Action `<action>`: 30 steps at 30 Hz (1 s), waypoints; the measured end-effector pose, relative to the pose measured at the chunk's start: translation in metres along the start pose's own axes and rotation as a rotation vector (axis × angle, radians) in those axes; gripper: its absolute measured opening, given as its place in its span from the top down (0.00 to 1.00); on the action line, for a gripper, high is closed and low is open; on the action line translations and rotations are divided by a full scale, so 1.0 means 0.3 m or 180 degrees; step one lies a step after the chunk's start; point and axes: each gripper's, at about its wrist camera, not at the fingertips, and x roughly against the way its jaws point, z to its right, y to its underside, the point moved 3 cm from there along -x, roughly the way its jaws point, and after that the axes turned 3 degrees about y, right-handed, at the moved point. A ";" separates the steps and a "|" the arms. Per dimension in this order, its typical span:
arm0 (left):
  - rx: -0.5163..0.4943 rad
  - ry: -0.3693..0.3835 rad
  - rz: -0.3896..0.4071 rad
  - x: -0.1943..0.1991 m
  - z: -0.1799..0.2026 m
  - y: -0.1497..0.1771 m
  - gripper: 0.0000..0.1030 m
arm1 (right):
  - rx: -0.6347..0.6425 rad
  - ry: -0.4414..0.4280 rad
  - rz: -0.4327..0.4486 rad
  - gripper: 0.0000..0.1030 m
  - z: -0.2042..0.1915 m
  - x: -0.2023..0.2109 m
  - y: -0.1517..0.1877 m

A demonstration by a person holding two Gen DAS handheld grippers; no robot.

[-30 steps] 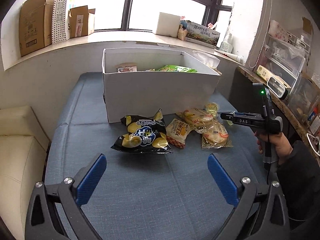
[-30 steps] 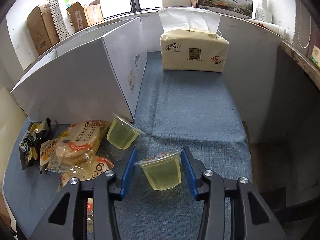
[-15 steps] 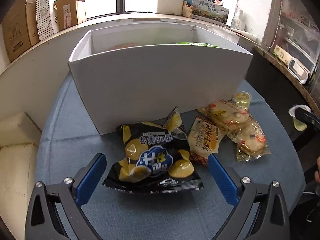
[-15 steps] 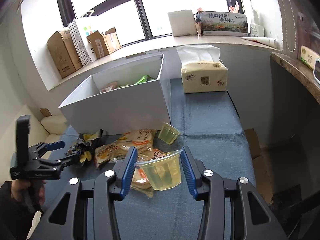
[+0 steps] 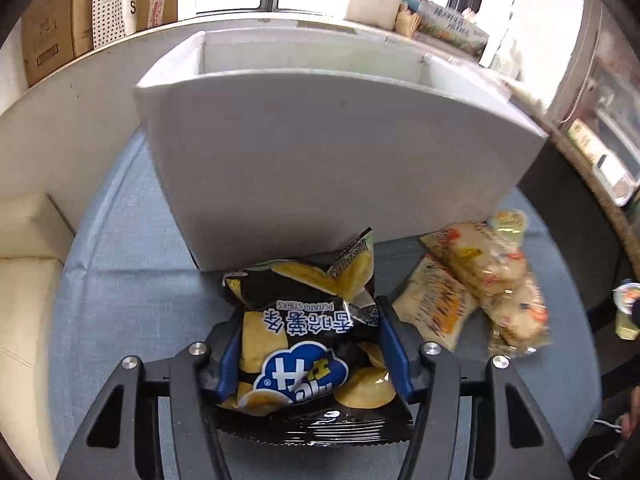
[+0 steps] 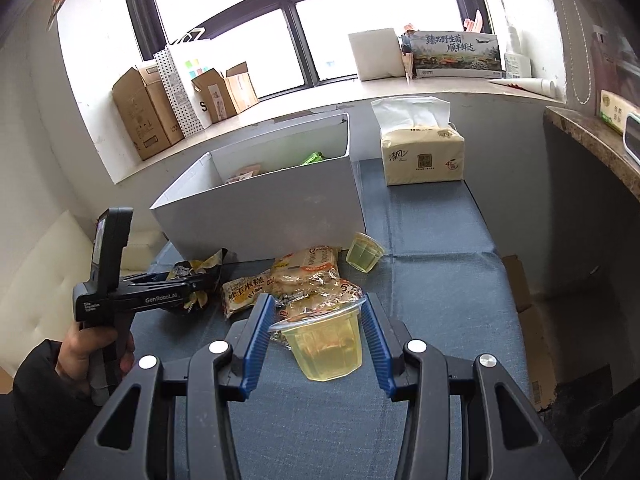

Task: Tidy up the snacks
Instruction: 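Grasp a jelly cup with the right tool while the left tool grasps the dark chip bag, then drop the jelly cup and chip bag into the box, opening both tools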

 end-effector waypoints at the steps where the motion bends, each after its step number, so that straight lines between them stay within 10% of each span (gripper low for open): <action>1: -0.0030 -0.0033 0.0051 0.029 -0.002 0.006 0.39 | 0.0007 0.0026 0.0011 0.52 -0.003 0.003 0.002; 15: -0.0288 0.0199 0.0818 0.485 0.087 -0.114 0.39 | 0.0366 -0.0218 0.0064 0.52 -0.166 -0.009 -0.083; 24: -0.0243 0.0092 0.0832 0.331 0.040 -0.487 0.39 | 0.0443 -0.0303 0.0221 0.52 -0.214 -0.202 -0.500; 30: -0.0234 -0.0052 0.0666 0.175 -0.004 -0.554 0.39 | 0.0396 -0.0154 -0.0020 0.52 -0.152 -0.421 -0.635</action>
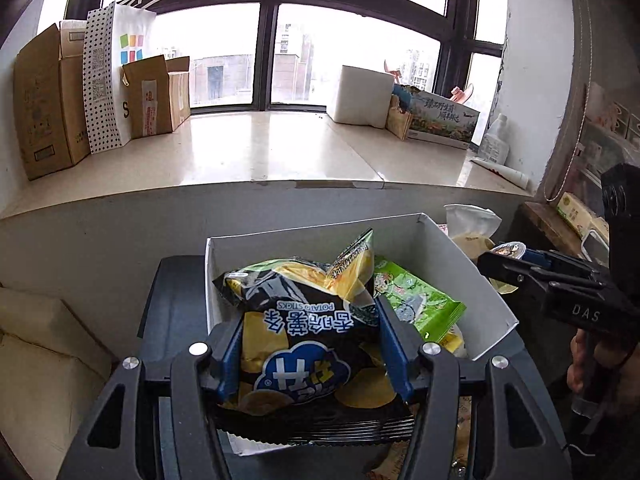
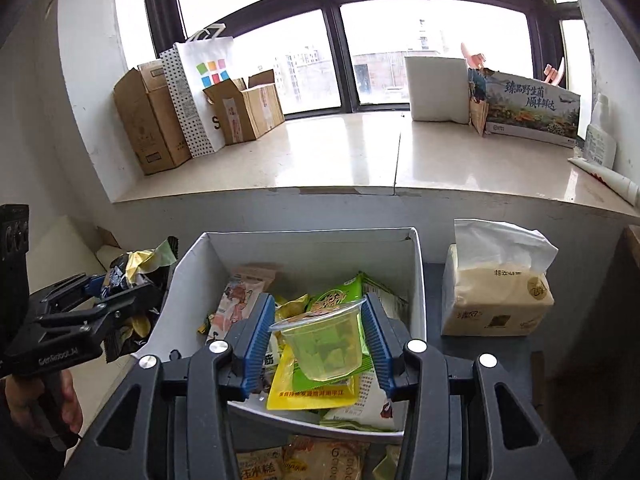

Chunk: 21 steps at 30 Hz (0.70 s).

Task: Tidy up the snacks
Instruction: 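Drop the jelly cup and chip bag into the box, opening both tools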

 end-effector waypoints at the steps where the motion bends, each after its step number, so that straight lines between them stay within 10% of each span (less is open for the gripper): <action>1: 0.0012 -0.0023 -0.0016 -0.015 -0.009 0.000 0.36 | -0.0010 -0.0031 -0.0043 0.52 0.006 -0.023 -0.005; 5: 0.0001 -0.0079 -0.0069 -0.053 -0.028 0.004 0.00 | -0.0135 0.0021 -0.0110 0.00 0.030 -0.075 -0.015; 21: -0.0186 0.0033 0.0129 0.146 0.053 0.106 0.00 | -0.0143 -0.0062 0.0370 0.00 0.020 0.201 0.074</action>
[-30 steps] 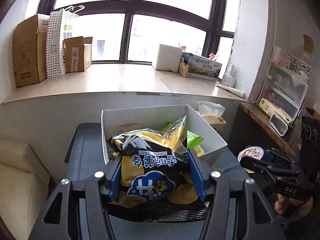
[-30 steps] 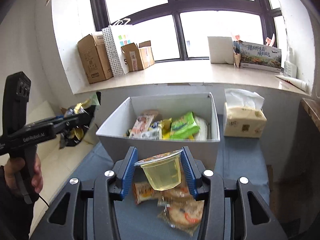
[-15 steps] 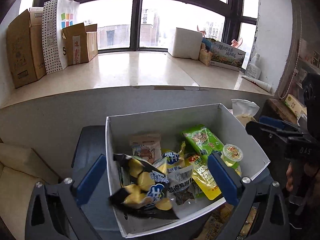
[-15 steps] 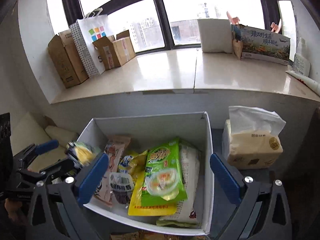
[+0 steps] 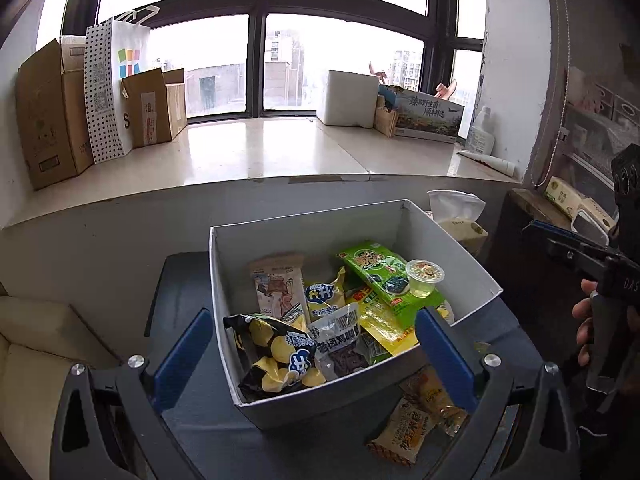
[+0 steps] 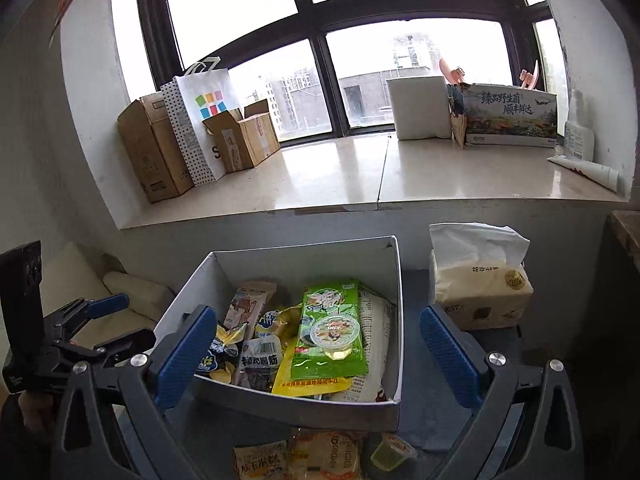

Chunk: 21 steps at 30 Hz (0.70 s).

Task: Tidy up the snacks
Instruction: 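Drop the jelly cup and chip bag into the box, opening both tools, then grasp the second jelly cup with the right tool while the left tool grasps a rice-cracker bag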

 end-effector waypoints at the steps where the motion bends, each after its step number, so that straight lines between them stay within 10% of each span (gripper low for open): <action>1: -0.0015 0.0013 0.0020 0.028 0.013 0.014 0.00 | 0.0015 -0.0040 0.0027 0.00 -0.008 0.032 0.017; 10: -0.0085 0.0192 -0.0030 0.229 0.137 0.265 0.00 | -0.0086 -0.0044 0.0068 0.00 0.005 0.275 0.295; 21: -0.0105 0.0150 -0.0236 0.232 0.200 0.425 0.00 | -0.0468 0.0119 -0.0429 0.00 0.106 0.164 0.512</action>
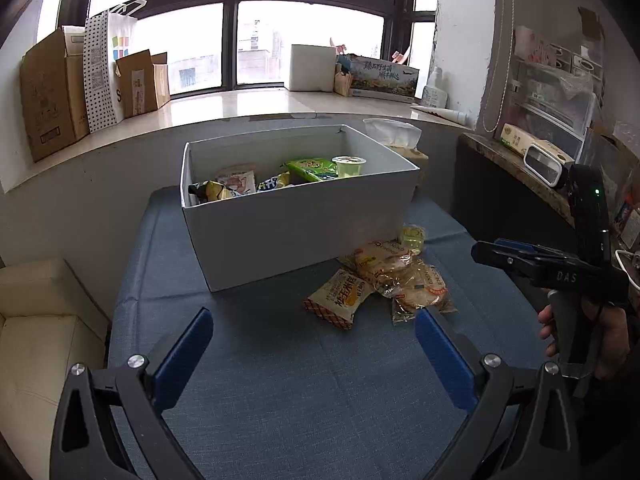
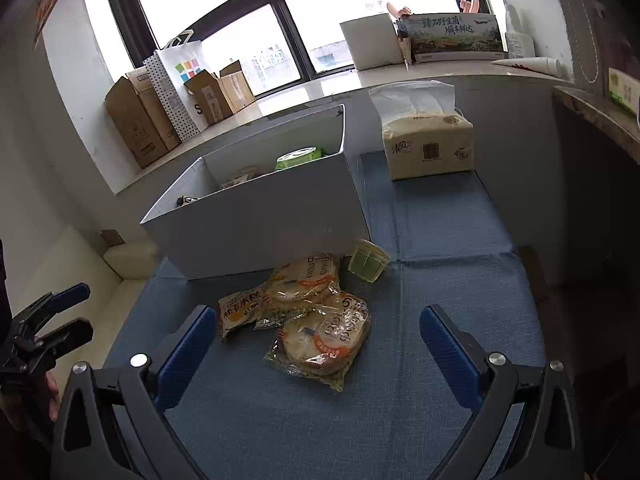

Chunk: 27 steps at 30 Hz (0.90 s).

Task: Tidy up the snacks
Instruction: 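Grasp the second jelly cup with the right tool while the left tool grasps a rice-cracker bag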

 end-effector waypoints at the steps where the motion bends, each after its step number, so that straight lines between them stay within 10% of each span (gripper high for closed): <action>1: 0.0022 0.0004 -0.0016 -0.006 -0.004 0.002 0.00 | -0.0030 -0.0004 -0.0003 0.00 0.006 -0.019 -0.009; 22: 0.0053 0.0062 -0.0153 -0.064 -0.018 0.037 0.00 | -0.0047 0.0451 -0.0400 0.00 0.111 -0.433 -0.117; 25: 0.0047 0.0055 -0.0160 -0.069 -0.017 0.038 0.00 | -0.0118 0.0502 -0.0374 0.16 0.133 -0.433 -0.115; 27: 0.0049 0.0046 -0.0171 -0.076 -0.019 0.039 0.00 | -0.0148 0.0495 -0.0387 0.54 0.144 -0.426 -0.111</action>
